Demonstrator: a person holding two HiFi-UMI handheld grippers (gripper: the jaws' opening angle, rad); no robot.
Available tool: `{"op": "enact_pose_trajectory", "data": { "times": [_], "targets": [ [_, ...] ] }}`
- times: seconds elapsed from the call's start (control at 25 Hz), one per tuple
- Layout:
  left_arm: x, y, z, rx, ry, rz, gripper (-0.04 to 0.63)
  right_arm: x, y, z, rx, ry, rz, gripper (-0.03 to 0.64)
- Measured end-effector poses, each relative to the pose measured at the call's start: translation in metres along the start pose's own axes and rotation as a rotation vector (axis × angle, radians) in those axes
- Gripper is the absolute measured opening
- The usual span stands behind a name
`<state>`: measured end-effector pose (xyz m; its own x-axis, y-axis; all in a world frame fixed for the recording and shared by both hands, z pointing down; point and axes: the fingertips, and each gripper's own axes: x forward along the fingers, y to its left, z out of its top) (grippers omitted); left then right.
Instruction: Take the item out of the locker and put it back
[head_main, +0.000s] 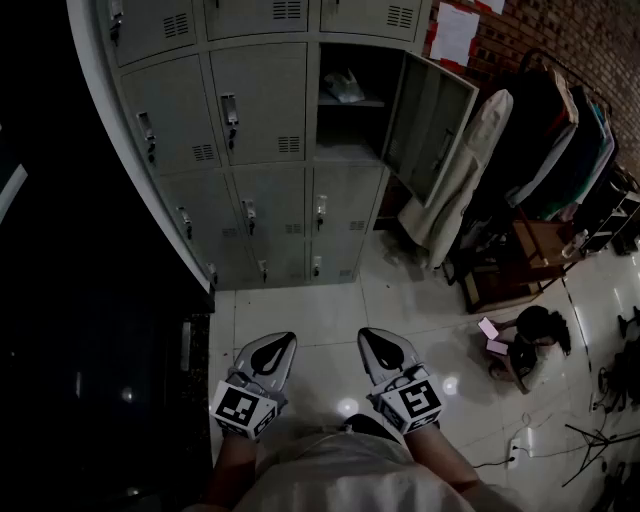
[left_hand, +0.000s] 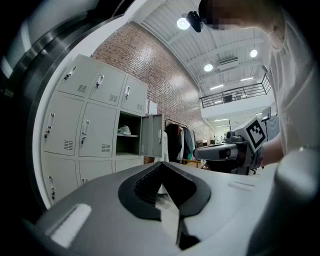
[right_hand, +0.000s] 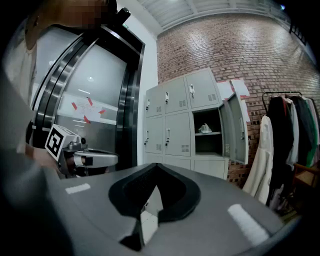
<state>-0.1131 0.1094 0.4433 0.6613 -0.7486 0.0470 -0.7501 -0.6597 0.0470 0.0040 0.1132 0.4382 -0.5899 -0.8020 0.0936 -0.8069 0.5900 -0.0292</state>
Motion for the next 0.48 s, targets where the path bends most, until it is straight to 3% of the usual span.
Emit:
{"op": "enact_pose_trajectory", "data": {
  "times": [0.24,0.48],
  "targets": [
    [0.023,0.025,-0.005,0.022,-0.009,-0.017,0.000,0.027,-0.020,-0.010,0.007,0.008,-0.018,0.000],
    [0.092,0.065,-0.010,0.046,-0.004,-0.006,0.000,0.085,-0.086,-0.017,0.006,-0.010,-0.017,0.000]
  ]
}}
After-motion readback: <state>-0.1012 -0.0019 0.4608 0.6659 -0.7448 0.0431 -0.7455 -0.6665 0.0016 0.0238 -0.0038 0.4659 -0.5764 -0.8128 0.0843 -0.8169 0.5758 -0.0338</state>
